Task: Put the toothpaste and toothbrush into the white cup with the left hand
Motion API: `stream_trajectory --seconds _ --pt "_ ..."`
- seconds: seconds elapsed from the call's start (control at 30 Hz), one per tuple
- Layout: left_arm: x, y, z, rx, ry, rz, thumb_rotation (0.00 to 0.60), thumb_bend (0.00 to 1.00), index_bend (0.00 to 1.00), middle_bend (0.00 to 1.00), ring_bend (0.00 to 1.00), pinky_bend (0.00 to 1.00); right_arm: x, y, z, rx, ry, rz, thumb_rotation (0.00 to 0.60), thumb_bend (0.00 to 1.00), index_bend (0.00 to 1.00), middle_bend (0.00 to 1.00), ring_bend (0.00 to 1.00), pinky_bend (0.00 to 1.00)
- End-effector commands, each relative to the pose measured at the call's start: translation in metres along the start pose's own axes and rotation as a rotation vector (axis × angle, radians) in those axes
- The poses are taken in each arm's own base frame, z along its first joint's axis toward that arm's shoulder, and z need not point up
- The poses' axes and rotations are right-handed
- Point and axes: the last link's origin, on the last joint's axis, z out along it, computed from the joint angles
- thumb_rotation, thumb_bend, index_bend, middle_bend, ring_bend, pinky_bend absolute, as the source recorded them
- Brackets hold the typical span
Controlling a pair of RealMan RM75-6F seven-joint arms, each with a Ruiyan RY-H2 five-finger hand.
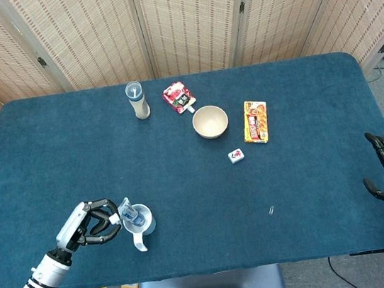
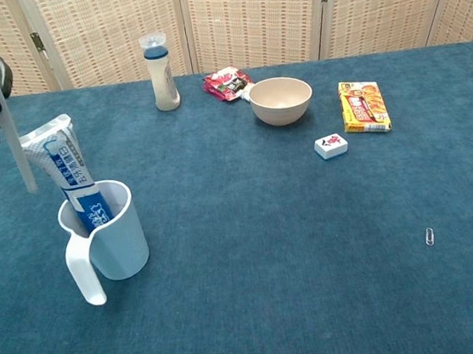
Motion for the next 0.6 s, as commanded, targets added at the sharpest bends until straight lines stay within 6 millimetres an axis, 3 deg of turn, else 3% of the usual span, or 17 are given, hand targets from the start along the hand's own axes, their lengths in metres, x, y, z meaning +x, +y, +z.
stream_trajectory --seconds 0.03,0.6 --pt "-0.005 0.0 -0.001 0.004 0.051 -0.01 0.6 0.39 0.65 1.0 0.92 0.99 0.0 0.0 0.0 0.001 0.001 0.0 0.6 0.2 0.0 0.18 0.19 0.18" --pt "-0.017 -0.004 -0.008 0.034 0.11 0.003 0.6 0.39 0.65 1.0 0.92 0.99 -0.001 -0.002 0.001 0.004 -0.003 0.0 0.6 0.2 0.0 0.18 0.19 0.18"
